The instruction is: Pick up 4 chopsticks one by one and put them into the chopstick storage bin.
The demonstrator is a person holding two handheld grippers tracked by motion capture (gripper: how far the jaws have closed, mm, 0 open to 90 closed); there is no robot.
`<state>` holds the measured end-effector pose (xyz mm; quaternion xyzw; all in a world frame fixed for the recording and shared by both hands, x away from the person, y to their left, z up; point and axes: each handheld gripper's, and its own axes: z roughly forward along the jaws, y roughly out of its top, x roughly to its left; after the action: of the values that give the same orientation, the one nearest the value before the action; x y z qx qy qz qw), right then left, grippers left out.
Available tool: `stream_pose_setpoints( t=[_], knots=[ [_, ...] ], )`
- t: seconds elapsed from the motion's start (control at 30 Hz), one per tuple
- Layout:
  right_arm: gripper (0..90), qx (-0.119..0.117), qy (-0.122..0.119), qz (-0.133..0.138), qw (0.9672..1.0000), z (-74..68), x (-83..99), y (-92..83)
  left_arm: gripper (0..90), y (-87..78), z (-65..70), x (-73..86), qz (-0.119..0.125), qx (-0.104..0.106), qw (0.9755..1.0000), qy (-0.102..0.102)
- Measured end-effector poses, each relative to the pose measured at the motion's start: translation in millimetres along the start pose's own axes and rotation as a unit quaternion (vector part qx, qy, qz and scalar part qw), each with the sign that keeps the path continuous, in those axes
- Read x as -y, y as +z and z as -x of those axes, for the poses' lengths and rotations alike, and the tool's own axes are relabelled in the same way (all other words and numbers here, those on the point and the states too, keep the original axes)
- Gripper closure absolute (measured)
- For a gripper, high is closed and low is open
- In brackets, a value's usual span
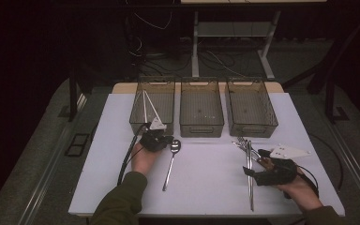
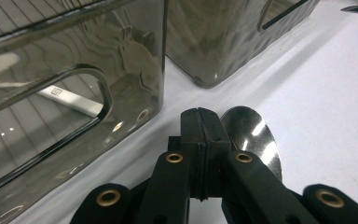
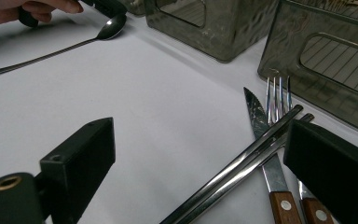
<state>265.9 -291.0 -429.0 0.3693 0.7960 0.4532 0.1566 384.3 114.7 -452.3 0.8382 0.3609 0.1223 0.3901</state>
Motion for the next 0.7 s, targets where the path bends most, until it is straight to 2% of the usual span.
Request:
stream_pose_setpoints(
  t=[0.37, 0.7],
  knots=[
    [9.2, 0.000, 0.001, -0.001, 1.0000, -0.4, 0.1, 0.5, 89.5, 4.1, 4.6, -0.8, -0.006, 0.009, 0.9999, 0.003],
    [9.2, 0.000, 0.000, -0.001, 1.0000, -0.3, 0.1, 0.6, 89.5, 11.1, 18.0, -5.8, -0.008, 0.032, 0.9992, 0.021]
  ],
)
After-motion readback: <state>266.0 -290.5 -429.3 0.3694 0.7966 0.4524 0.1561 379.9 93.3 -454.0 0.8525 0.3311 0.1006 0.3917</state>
